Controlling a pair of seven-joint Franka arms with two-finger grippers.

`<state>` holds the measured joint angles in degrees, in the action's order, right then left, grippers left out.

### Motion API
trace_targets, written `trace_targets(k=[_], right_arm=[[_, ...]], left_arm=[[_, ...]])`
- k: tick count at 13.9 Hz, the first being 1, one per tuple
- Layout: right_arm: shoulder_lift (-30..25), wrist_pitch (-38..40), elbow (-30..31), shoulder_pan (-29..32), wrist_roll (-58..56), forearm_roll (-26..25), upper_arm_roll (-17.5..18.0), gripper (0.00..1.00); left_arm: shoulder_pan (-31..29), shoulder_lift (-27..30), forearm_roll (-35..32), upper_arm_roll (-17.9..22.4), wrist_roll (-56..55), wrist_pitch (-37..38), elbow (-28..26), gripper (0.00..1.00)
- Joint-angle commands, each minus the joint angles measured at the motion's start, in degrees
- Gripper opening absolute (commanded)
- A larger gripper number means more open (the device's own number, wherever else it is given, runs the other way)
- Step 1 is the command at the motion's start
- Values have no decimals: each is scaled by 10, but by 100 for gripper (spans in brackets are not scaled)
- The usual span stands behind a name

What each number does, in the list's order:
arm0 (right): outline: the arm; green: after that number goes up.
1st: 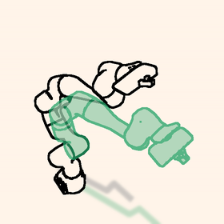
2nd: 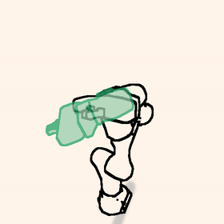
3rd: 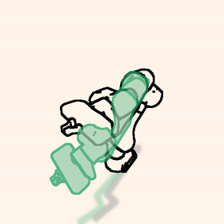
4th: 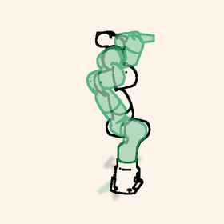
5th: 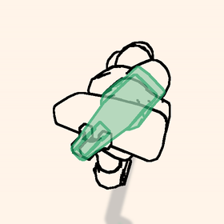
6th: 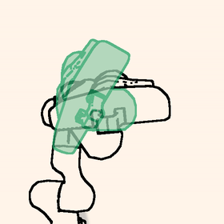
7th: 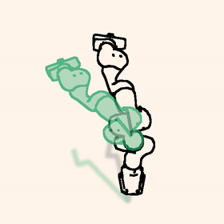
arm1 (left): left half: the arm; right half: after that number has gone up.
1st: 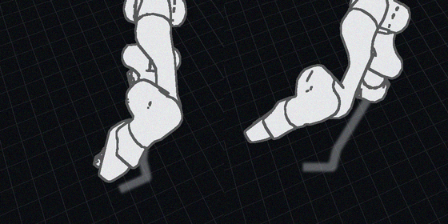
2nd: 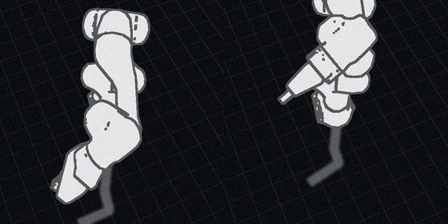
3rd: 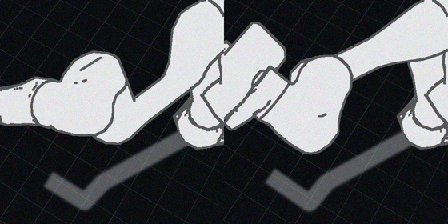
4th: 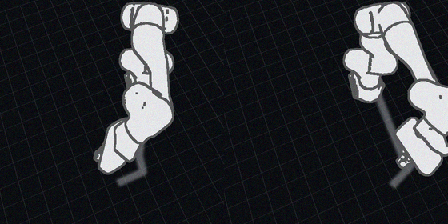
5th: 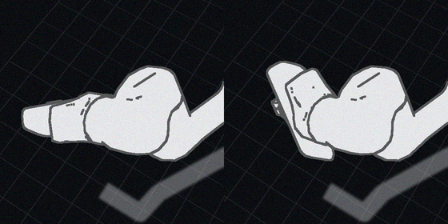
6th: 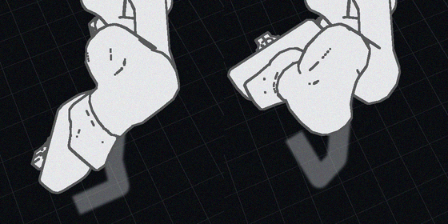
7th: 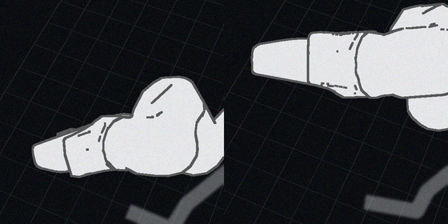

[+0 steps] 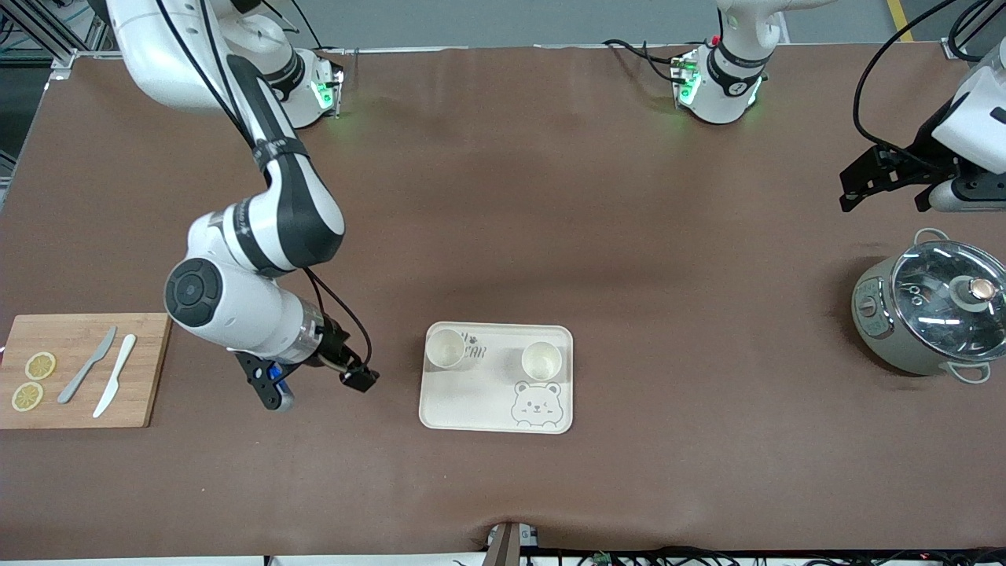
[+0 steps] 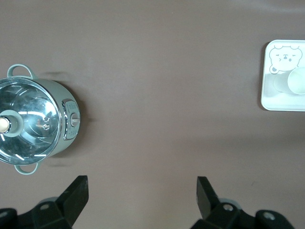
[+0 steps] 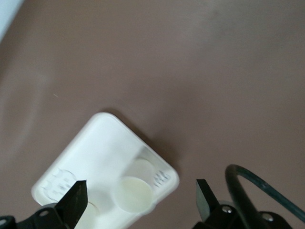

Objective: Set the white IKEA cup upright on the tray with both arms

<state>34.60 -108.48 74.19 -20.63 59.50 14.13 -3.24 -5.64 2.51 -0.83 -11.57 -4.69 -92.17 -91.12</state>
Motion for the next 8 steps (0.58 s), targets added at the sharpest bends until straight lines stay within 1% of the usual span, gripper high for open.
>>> trace_targets(k=[1, 3, 5, 8], right_arm=[[-42, 66, 8, 30, -95, -30, 4, 100], [-64, 78, 11, 66, -157, -31, 6, 100], [-82, 106, 11, 90, -197, -31, 5, 100], [-120, 122, 22, 131, -321, -32, 4, 100]], left_arm=[[-4, 13, 11, -2, 10, 14, 0, 100], [-3, 9, 11, -2, 10, 9, 1, 100], [-4, 11, 10, -2, 10, 10, -1, 100], [-4, 9, 10, -2, 10, 10, -1, 100]])
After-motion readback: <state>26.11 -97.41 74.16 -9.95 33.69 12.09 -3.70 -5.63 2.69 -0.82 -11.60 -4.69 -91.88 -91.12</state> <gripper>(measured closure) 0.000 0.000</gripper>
